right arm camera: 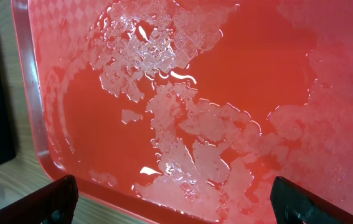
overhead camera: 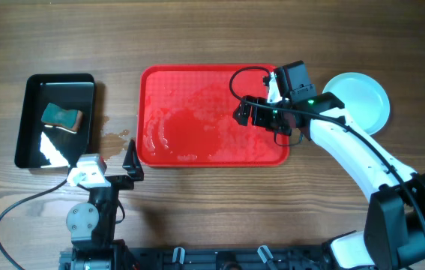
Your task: Clean dirty plates on tray and stack at the side
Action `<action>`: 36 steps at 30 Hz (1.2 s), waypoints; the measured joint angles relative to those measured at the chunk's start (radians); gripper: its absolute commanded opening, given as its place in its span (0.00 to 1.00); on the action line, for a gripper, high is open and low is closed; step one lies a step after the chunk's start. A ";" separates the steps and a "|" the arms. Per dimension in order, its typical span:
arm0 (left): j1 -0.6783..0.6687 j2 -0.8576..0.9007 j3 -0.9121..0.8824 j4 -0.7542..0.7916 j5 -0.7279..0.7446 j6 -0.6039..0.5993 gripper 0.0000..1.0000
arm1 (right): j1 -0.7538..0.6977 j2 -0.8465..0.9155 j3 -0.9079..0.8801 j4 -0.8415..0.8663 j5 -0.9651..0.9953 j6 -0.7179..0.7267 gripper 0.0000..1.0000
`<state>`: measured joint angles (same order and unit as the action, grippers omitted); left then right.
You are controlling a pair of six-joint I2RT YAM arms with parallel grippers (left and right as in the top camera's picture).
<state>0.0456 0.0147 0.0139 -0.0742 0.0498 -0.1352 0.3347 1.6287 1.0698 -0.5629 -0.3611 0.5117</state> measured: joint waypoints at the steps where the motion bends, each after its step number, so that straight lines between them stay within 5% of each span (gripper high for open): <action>1: 0.000 0.000 0.000 0.000 0.000 0.000 1.00 | 0.000 0.000 0.000 0.000 0.006 -0.003 1.00; 13: 0.000 0.000 0.000 0.000 0.000 0.000 1.00 | 0.000 -0.012 0.000 0.018 0.314 -0.023 0.99; 21: 0.000 0.000 0.000 0.000 0.000 0.000 1.00 | 0.000 -0.262 -0.044 0.049 0.459 -0.027 1.00; 36: 0.000 -0.001 0.000 0.000 0.000 0.000 1.00 | -0.054 -0.979 -0.739 0.655 0.538 -0.030 1.00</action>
<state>0.0456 0.0135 0.0139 -0.0742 0.0494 -0.1349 0.2810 0.6495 0.3309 0.0917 0.1772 0.4816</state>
